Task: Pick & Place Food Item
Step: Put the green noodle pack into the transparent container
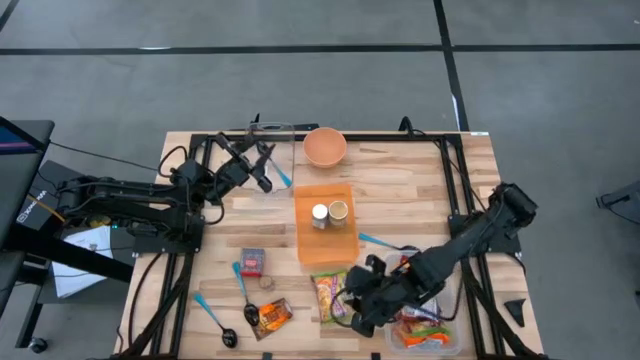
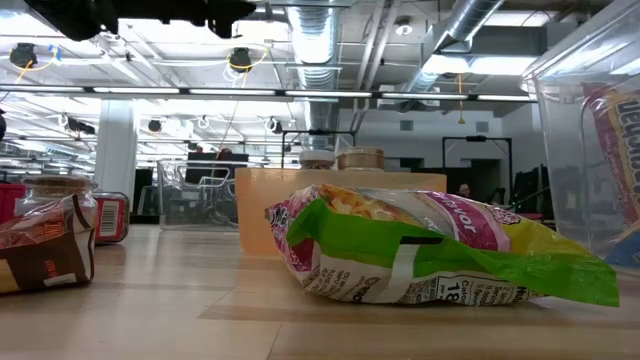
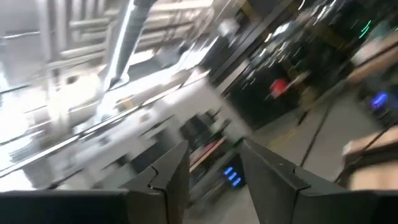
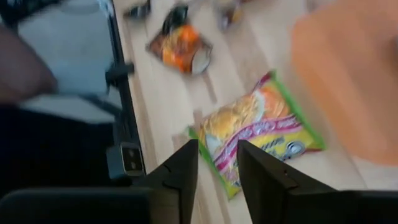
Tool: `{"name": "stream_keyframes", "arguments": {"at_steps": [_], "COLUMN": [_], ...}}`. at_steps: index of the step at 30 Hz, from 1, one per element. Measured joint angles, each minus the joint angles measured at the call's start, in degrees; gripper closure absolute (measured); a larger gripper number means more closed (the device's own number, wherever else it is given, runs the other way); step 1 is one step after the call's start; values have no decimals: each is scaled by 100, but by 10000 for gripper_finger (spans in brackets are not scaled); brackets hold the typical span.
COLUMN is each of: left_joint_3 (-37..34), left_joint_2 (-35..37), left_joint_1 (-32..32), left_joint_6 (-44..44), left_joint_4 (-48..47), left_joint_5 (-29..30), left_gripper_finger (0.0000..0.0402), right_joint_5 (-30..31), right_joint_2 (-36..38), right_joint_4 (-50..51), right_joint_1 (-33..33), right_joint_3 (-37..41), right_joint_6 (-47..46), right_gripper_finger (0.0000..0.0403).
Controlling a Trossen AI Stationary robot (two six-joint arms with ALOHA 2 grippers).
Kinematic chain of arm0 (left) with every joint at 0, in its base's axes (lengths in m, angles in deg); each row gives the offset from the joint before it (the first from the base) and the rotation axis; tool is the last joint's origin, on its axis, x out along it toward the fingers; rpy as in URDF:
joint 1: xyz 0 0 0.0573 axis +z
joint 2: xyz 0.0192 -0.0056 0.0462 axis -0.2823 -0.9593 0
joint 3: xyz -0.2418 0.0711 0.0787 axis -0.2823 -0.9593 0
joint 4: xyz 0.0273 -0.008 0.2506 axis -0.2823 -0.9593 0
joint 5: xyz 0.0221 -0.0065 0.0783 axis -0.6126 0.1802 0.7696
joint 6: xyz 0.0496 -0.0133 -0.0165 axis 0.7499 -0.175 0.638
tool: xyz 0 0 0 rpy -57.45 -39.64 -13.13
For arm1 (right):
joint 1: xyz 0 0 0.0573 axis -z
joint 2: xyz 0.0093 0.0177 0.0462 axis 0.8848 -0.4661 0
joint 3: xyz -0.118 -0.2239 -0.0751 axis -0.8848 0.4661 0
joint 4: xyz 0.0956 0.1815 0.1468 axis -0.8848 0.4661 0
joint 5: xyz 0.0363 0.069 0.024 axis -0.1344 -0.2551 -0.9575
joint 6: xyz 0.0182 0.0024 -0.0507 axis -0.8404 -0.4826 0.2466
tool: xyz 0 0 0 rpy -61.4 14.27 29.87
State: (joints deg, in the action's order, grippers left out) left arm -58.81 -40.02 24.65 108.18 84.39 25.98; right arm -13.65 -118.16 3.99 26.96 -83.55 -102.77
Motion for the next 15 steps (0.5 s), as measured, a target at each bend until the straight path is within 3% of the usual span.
{"name": "stream_keyframes", "arguments": {"at_steps": [6,15], "left_joint_3": [2,2], "left_joint_2": [-2,0], "left_joint_1": [4,9], "left_joint_6": [531,589], "left_joint_4": [-200,-205], "left_joint_5": [459,501], "left_gripper_finger": [262,262], "right_joint_5": [-572,-724], "right_joint_2": [-470,-1074], "right_joint_4": [29,278], "right_joint_1": [8,-28], "right_joint_3": [4,4], "right_joint_6": [448,1100], "right_gripper_finger": [267,259]}}
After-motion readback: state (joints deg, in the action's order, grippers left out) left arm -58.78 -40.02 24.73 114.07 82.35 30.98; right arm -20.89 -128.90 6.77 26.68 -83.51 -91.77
